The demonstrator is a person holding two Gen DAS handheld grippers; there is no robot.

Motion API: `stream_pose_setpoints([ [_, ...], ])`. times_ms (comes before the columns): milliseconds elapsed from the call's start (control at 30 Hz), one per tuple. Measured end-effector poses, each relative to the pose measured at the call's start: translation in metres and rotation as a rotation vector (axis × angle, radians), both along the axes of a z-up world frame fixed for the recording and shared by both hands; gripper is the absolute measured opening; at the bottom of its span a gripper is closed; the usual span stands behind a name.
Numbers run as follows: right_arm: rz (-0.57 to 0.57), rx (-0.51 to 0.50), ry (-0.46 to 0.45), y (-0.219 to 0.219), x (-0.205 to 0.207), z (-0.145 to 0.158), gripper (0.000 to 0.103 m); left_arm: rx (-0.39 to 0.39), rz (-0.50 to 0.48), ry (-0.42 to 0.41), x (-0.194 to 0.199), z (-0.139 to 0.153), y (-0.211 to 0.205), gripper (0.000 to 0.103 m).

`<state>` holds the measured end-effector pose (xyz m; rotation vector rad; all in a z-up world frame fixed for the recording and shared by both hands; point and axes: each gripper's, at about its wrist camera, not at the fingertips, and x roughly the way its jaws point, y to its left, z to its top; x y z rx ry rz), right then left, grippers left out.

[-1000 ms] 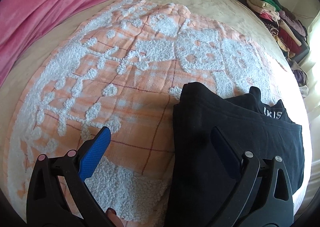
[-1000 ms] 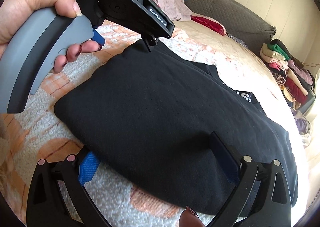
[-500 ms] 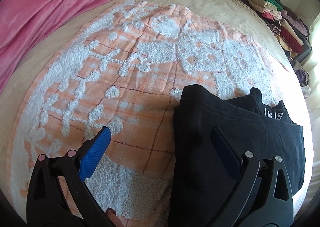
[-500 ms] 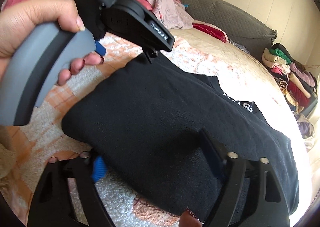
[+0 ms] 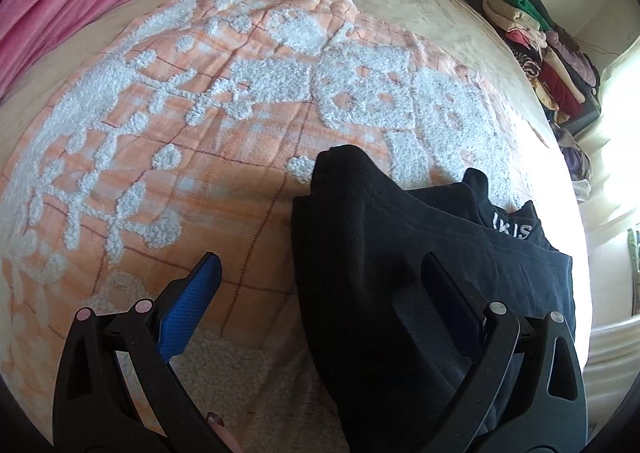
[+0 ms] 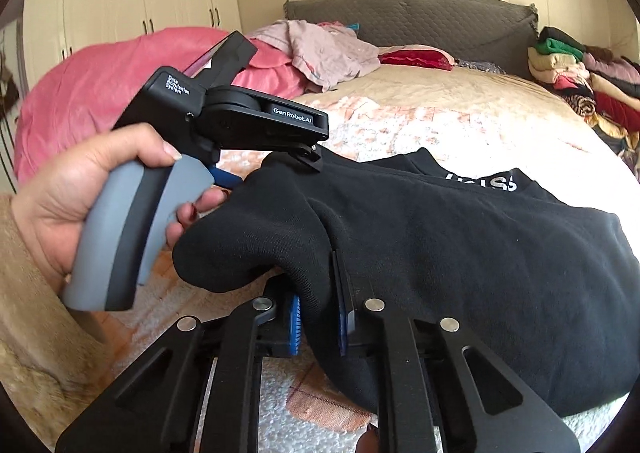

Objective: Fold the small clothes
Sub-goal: 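Close both grippers on the edges of the folded black sweatshirt bundle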

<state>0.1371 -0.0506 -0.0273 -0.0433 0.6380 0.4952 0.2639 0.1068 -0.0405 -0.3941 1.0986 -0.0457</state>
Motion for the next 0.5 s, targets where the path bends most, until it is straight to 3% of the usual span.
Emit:
stream_pose_setpoints([
  [100,-0.008,0.016,0.002,0.000,-0.001,0.000,0.012,-0.066,-0.030,-0.020,0.000,0.002,-0.007,0.092],
  [167,-0.012,0.027,0.001,-0.002,-0.002,0.001,0.012,-0.085,-0.051,-0.030,0.001,0.003,-0.013,0.078],
  [267,-0.021,0.051,-0.001,-0.006,-0.003,0.002,0.012,-0.073,-0.094,-0.044,0.000,0.006,-0.027,0.065],
  [333,-0.033,0.066,-0.005,-0.010,-0.004,0.003,0.011,-0.102,-0.135,-0.073,-0.001,0.012,-0.039,0.059],
  [400,-0.049,0.085,-0.013,-0.014,-0.005,0.005,0.011,-0.082,-0.152,-0.094,-0.003,0.018,-0.047,0.054],
  [500,-0.070,0.111,-0.028,-0.022,-0.008,0.011,0.011,-0.073,-0.137,-0.113,-0.004,0.024,-0.053,0.029],
])
